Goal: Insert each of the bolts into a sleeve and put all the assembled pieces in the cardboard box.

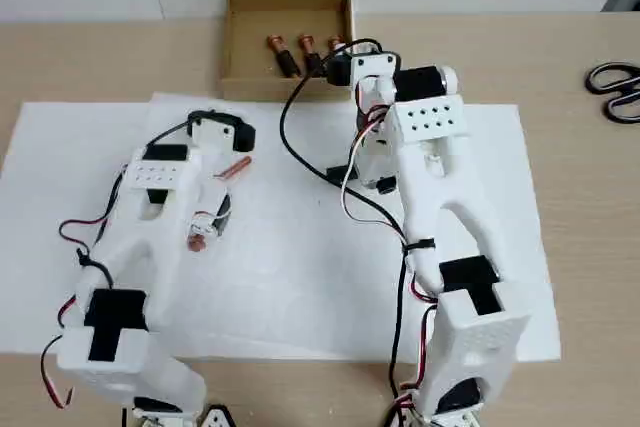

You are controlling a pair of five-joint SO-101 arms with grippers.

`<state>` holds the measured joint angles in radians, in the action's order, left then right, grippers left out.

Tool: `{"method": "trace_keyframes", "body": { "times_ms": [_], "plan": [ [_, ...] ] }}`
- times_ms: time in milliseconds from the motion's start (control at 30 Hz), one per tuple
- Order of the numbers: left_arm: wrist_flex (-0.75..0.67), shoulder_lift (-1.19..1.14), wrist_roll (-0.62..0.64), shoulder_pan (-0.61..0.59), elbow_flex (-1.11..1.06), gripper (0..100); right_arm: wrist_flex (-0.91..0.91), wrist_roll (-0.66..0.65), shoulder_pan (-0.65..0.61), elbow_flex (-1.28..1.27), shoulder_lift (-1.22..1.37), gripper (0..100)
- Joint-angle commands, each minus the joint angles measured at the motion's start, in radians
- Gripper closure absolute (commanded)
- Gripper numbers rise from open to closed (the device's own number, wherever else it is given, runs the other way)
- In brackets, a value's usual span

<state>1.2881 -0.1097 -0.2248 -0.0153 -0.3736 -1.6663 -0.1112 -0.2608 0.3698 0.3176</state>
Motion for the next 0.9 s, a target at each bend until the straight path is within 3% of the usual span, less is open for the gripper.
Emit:
{"method": "trace_keyframes", "body": {
  "times_ms": [0,167,333,467,733,867],
  "plan": [
    [0.103,0.149,-0.051,0.080,0.076,100,-0.007,-0.011,0.010,0.041,-0.074,99.5],
    [0.155,0.348,-0.206,0.157,0.067,100,-0.008,-0.011,0.021,0.041,-0.131,99.5],
    [0.147,0.410,-0.546,0.158,-0.044,100,-0.005,-0.011,0.081,0.041,-0.246,99.5],
    [0.023,0.410,-0.767,0.160,-0.168,100,-0.001,-0.011,0.128,0.041,-0.338,99.2],
    [-0.222,0.402,-0.830,0.160,-0.251,99,-0.001,-0.011,0.145,0.038,-0.463,99.2],
    [-0.269,0.322,-0.829,0.155,-0.226,91,-0.001,-0.011,0.139,0.038,-0.479,99.2]
  ]
}}
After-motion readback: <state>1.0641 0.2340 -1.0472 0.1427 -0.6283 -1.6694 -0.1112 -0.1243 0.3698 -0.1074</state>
